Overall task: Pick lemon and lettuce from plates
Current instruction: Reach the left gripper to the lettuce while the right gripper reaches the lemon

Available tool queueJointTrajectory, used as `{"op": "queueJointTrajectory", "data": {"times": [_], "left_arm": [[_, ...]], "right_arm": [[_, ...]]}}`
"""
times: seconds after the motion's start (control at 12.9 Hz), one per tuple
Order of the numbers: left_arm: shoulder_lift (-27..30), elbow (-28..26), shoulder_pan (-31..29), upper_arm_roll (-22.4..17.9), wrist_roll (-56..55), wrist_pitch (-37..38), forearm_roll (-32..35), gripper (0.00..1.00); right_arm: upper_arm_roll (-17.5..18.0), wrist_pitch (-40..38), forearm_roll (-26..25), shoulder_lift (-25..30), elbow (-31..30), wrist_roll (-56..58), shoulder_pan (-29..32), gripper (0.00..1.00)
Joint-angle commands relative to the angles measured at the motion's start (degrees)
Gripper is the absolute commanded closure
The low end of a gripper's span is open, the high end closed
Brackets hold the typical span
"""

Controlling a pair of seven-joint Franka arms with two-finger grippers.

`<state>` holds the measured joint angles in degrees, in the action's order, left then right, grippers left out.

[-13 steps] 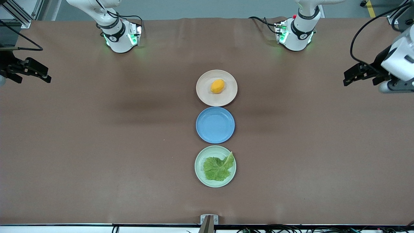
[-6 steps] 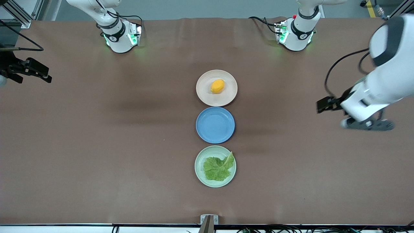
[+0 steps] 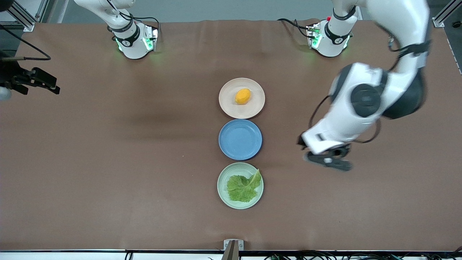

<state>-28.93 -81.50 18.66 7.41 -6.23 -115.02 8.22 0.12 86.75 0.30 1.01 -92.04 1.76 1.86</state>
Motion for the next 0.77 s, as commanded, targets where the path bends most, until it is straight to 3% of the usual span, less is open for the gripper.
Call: {"op": "queueJointTrajectory", "data": {"times": [0.0,0.23,0.46,0.7], "left_arm": [[-5.33,2.31,0.94,-0.29,1.31,-7.81,1.88,0.01],[-10.69,2.31,2.61,-0.03,1.49,-20.9,1.62,0.06],[-17.9,2.4,2.7,1.63,0.88,-37.17,0.83,0.13],[-20.81,2.4,4.45,1.82,0.08,-42.12,-2.67,0.18]], "right_arm": [[0.58,0.79,0.59,-6.17,1.51,0.96,1.21,0.0],[0.93,0.54,0.93,-8.39,1.34,-0.51,-0.45,0.0],[1.02,1.05,6.29,-6.99,-0.33,-15.95,-5.35,0.0],[1.11,3.85,7.7,-6.55,-2.0,-33.16,-15.1,0.0]]}}
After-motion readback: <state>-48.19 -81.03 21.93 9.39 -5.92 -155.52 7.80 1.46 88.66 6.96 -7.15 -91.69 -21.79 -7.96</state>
